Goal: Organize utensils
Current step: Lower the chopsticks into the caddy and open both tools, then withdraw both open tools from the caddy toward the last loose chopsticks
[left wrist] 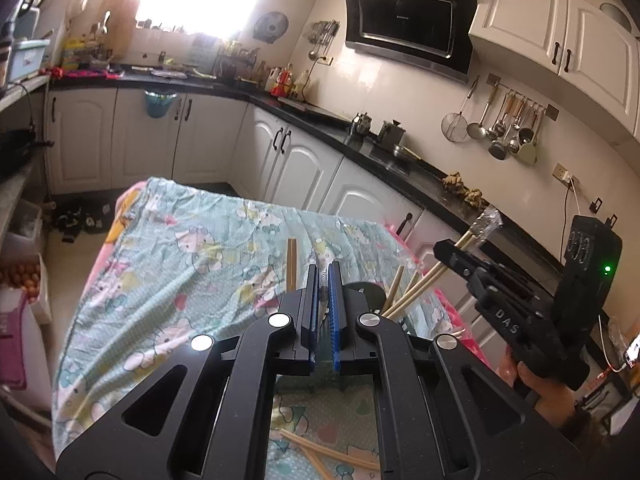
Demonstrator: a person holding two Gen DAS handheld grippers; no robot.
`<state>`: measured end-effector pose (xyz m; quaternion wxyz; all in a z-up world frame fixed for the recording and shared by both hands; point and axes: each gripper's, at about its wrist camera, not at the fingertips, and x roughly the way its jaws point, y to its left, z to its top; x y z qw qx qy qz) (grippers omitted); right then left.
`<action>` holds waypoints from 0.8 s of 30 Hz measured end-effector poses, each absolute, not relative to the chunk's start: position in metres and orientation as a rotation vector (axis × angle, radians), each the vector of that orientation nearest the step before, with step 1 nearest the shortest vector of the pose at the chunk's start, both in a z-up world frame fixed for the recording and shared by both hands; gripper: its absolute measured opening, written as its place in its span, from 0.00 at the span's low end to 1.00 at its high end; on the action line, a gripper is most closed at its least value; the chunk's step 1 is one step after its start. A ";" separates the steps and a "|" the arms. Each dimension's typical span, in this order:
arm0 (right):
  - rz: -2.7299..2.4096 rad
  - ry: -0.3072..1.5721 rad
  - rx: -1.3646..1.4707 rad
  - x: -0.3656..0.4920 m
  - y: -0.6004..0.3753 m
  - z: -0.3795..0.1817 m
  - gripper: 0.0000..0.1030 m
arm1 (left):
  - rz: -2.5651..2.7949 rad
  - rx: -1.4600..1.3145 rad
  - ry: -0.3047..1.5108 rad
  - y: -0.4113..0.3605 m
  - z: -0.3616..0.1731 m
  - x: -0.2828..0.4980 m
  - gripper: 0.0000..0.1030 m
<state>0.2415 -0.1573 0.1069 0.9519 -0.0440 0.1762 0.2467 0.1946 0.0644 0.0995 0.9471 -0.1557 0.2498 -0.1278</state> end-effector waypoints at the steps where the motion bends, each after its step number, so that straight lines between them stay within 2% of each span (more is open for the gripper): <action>1: 0.496 0.369 -0.088 0.244 -0.156 0.103 0.06 | -0.265 -0.322 0.516 0.064 0.096 0.196 0.02; 3: 0.484 0.394 -0.080 0.247 -0.156 0.097 0.06 | -0.268 -0.328 0.526 0.064 0.090 0.197 0.02; 4: 0.479 0.402 -0.077 0.247 -0.157 0.094 0.13 | -0.265 -0.329 0.530 0.065 0.087 0.197 0.02; 5: 0.471 0.408 -0.075 0.248 -0.158 0.092 0.22 | -0.267 -0.334 0.534 0.065 0.084 0.197 0.07; 6: 0.464 0.403 -0.075 0.246 -0.160 0.090 0.26 | -0.267 -0.342 0.533 0.067 0.083 0.195 0.16; 7: 0.458 0.396 -0.074 0.244 -0.162 0.089 0.31 | -0.264 -0.349 0.532 0.069 0.081 0.194 0.21; 8: 0.457 0.394 -0.071 0.243 -0.164 0.088 0.33 | -0.262 -0.354 0.532 0.071 0.080 0.192 0.28; 10: 0.456 0.396 -0.063 0.241 -0.168 0.087 0.38 | -0.252 -0.359 0.518 0.076 0.081 0.186 0.31; 12: 0.456 0.392 -0.059 0.236 -0.174 0.087 0.41 | -0.239 -0.363 0.499 0.081 0.084 0.180 0.43; 14: 0.452 0.384 -0.058 0.230 -0.179 0.088 0.47 | -0.222 -0.368 0.484 0.086 0.086 0.174 0.47; 16: 0.456 0.381 -0.054 0.224 -0.185 0.089 0.47 | -0.199 -0.360 0.472 0.092 0.088 0.166 0.53; 18: 0.461 0.383 -0.052 0.220 -0.188 0.090 0.51 | -0.179 -0.357 0.460 0.096 0.089 0.157 0.67; 20: 0.461 0.383 -0.054 0.214 -0.192 0.091 0.54 | -0.174 -0.357 0.457 0.098 0.089 0.151 0.72; 23: 0.467 0.386 -0.058 0.207 -0.194 0.090 0.56 | -0.146 -0.340 0.451 0.099 0.089 0.141 0.86; 24: 0.470 0.384 -0.057 0.204 -0.195 0.090 0.57 | -0.142 -0.338 0.444 0.098 0.090 0.137 0.88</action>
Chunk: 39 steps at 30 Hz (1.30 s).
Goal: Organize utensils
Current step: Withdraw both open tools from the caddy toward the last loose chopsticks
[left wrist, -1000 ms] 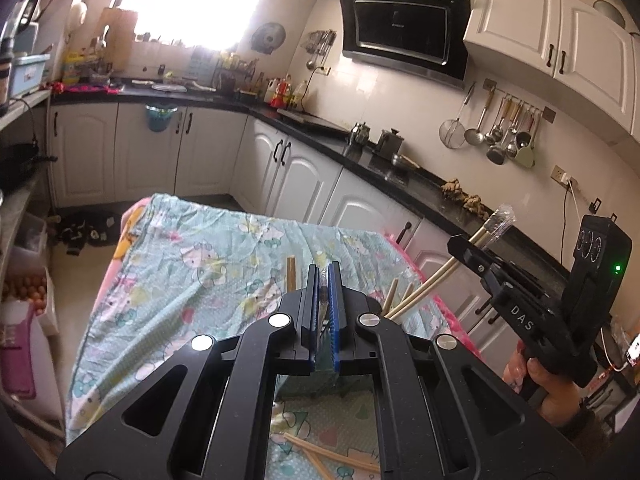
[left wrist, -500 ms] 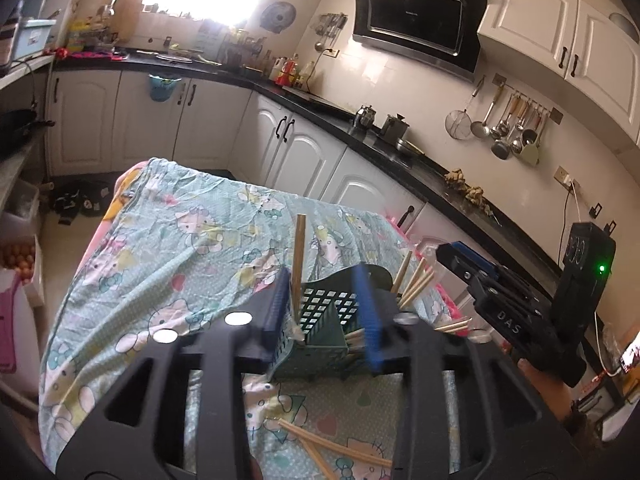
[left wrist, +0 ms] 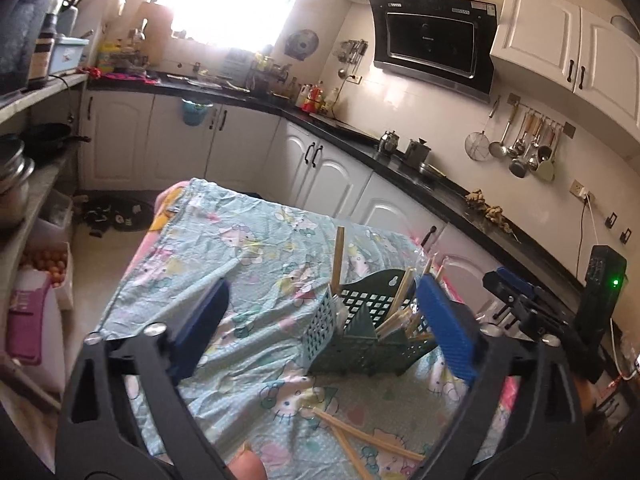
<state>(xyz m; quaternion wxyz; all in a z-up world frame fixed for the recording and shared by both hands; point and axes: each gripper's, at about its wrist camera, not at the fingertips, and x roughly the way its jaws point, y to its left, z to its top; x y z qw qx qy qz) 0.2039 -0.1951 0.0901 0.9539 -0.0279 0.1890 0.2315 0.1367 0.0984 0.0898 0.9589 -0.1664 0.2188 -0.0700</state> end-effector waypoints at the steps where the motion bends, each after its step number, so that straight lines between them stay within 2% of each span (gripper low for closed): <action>1: 0.473 0.380 -0.055 0.201 -0.196 0.090 0.59 | -0.140 -0.337 0.437 0.098 0.090 0.133 0.89; 20: 0.543 0.375 -0.102 0.152 -0.190 0.090 0.62 | -0.097 -0.331 0.487 0.099 0.068 0.096 0.89; 39: 0.578 0.440 -0.129 0.113 -0.201 0.064 0.62 | -0.118 -0.323 0.543 0.082 0.045 0.068 0.89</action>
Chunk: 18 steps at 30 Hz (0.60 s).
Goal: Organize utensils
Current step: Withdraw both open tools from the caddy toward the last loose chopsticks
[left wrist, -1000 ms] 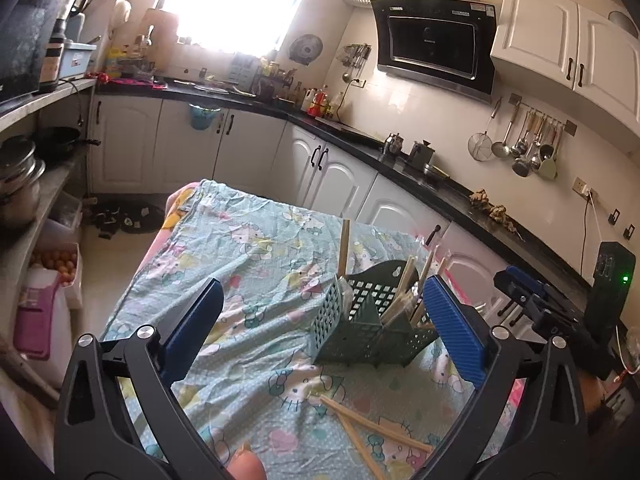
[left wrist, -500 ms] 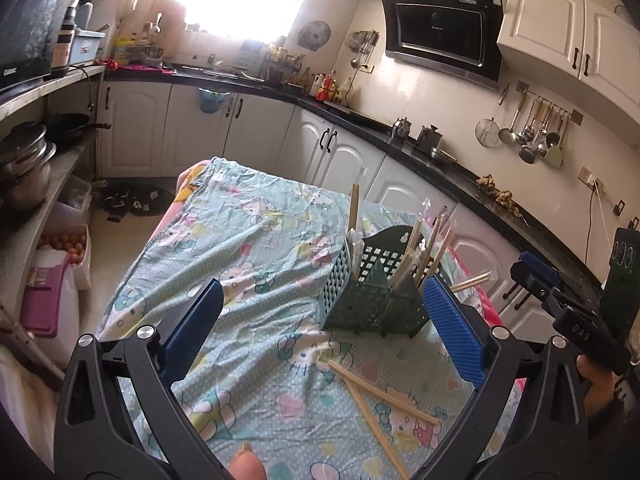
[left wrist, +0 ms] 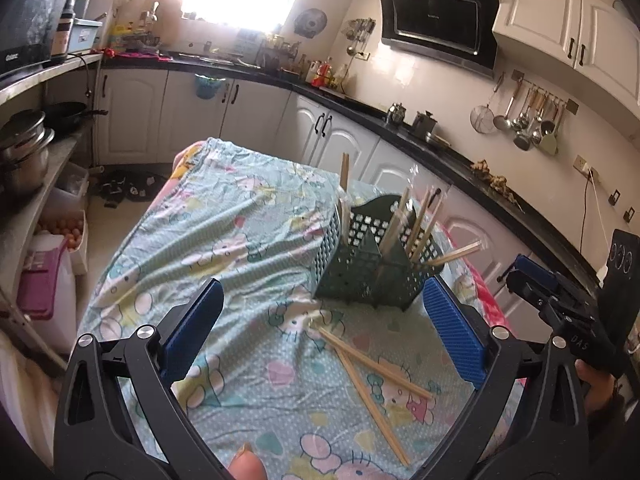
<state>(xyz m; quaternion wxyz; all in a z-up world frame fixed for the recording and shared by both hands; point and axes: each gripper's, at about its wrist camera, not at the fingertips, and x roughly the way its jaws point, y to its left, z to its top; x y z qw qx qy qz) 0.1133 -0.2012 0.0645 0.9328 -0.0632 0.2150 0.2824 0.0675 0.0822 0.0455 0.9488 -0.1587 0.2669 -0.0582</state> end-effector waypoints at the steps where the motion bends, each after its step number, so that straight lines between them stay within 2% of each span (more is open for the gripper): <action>1: 0.579 0.443 -0.132 0.111 -0.202 0.063 0.62 | -0.117 -0.321 0.547 0.081 0.044 0.066 0.89; 13: 0.555 0.501 -0.117 0.093 -0.219 0.038 0.58 | -0.174 -0.284 0.601 0.053 0.027 0.058 0.89; 18: 0.548 0.542 -0.128 0.094 -0.223 0.024 0.53 | -0.230 -0.288 0.660 0.035 0.010 0.057 0.89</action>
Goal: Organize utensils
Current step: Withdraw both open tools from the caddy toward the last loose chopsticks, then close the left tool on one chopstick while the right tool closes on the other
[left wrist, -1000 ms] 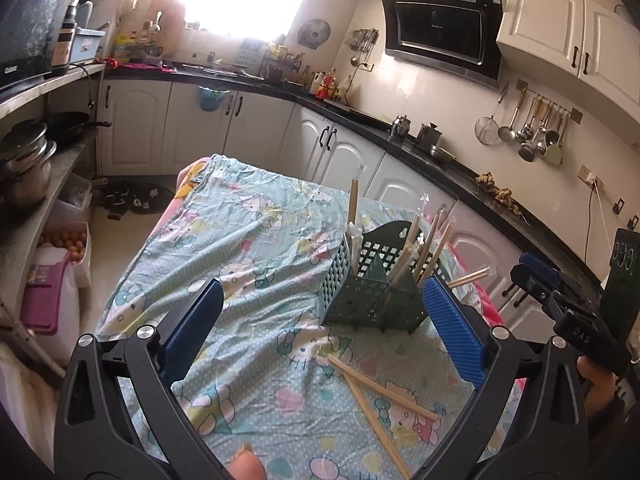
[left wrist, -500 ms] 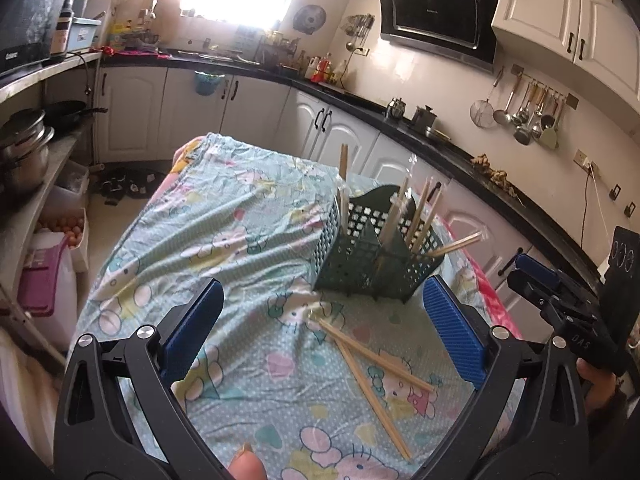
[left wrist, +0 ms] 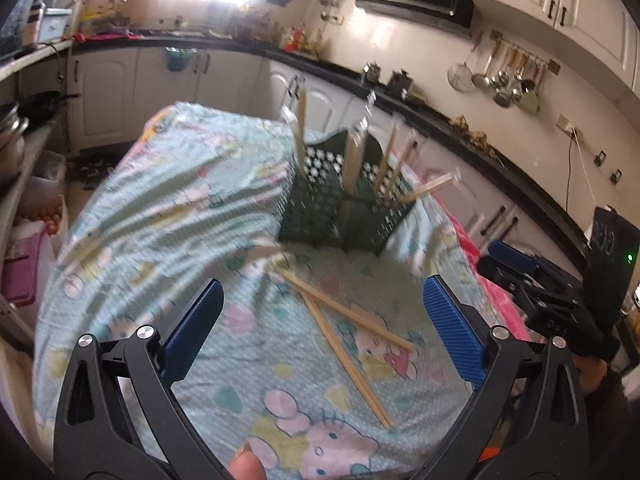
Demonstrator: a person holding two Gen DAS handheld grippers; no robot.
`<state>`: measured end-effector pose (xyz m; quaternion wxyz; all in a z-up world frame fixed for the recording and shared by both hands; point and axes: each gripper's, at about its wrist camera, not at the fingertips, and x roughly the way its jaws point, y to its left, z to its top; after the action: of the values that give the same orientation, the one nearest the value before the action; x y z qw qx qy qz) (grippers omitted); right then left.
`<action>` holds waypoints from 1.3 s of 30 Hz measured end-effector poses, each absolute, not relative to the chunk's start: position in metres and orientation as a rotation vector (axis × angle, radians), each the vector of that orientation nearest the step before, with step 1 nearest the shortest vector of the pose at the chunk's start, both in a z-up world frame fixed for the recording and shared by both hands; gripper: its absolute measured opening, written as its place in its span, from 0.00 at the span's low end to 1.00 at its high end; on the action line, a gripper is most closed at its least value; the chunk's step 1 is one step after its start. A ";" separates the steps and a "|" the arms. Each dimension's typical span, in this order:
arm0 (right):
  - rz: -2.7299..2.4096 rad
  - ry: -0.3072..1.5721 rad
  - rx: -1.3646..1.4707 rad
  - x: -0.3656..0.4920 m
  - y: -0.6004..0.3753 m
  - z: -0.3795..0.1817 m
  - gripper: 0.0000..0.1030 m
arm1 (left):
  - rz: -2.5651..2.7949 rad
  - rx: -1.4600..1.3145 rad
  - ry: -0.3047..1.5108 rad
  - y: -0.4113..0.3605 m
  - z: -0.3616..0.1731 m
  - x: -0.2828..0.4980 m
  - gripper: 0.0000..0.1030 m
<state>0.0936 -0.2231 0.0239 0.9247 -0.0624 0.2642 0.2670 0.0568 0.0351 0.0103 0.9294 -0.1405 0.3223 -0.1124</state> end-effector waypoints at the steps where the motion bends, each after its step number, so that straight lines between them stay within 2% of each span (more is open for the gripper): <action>1: 0.550 0.551 -0.132 0.094 -0.224 0.021 0.49 | -0.248 -0.295 0.677 0.032 0.006 0.057 0.89; 5: 0.567 0.599 -0.127 0.096 -0.226 0.007 0.37 | -0.287 -0.295 0.746 0.019 -0.013 0.057 0.89; 9: 0.575 0.634 -0.139 0.099 -0.228 -0.005 0.29 | -0.325 -0.276 0.802 0.005 -0.029 0.054 0.76; 13: 0.578 0.669 -0.165 0.101 -0.227 -0.019 0.23 | -0.381 -0.312 0.883 -0.003 -0.046 0.054 0.70; 20: 0.606 0.761 -0.205 0.105 -0.226 -0.053 0.23 | -0.455 -0.313 0.997 -0.027 -0.079 0.049 0.58; 25: 0.618 0.807 -0.207 0.107 -0.228 -0.067 0.22 | -0.477 -0.302 1.046 -0.039 -0.089 0.049 0.55; 32: 0.661 0.872 -0.213 0.110 -0.222 -0.083 0.22 | -0.501 -0.286 1.102 -0.049 -0.097 0.052 0.39; 39: 0.651 0.931 -0.226 0.114 -0.217 -0.102 0.22 | -0.491 -0.222 1.160 -0.065 -0.106 0.056 0.38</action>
<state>0.1139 -0.2172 -0.1024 0.8370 -0.1070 0.4397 0.3077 0.0559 -0.0645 -0.1064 0.8022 -0.1034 0.5414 -0.2293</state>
